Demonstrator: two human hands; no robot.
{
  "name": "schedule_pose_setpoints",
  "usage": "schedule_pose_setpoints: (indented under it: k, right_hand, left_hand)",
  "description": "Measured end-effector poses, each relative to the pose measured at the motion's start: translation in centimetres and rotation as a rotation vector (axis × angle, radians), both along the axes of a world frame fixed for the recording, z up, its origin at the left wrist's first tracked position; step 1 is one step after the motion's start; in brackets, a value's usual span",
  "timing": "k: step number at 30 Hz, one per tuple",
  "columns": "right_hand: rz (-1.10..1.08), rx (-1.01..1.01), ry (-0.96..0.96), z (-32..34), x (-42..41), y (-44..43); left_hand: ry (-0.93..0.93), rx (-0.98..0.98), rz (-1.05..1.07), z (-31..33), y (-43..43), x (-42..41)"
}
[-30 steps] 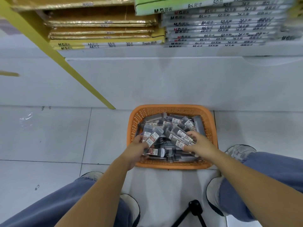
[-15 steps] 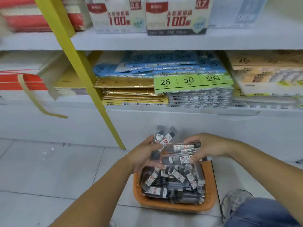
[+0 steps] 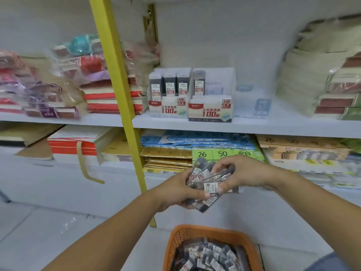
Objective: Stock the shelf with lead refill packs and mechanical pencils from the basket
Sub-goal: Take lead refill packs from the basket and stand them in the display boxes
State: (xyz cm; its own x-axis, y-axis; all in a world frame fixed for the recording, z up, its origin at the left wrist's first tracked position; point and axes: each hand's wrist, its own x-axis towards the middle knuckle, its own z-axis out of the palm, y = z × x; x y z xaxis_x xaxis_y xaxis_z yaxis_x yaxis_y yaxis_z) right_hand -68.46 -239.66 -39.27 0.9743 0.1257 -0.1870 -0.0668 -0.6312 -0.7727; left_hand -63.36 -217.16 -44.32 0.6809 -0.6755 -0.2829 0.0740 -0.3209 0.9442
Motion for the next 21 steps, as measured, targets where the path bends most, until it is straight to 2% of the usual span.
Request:
schedule_pose_setpoints:
  k: [5,11,15,21]
  right_hand:
    - [-0.077,0.038,-0.103,-0.6,0.3,0.8]
    - [-0.119,0.211,-0.127,-0.8,0.7,0.5]
    - [-0.119,0.256,-0.119,-1.4,1.2,1.0]
    - [-0.212,0.320,-0.191,-1.6,1.7,1.3]
  left_hand:
    - [0.056,-0.070,0.077,0.2,0.7,0.4]
    - [0.125,-0.120,0.055,-0.1,0.5,0.7]
    - [0.178,-0.125,0.045,-0.4,0.5,0.9]
    - [0.063,-0.125,0.091,0.0,0.3,1.6]
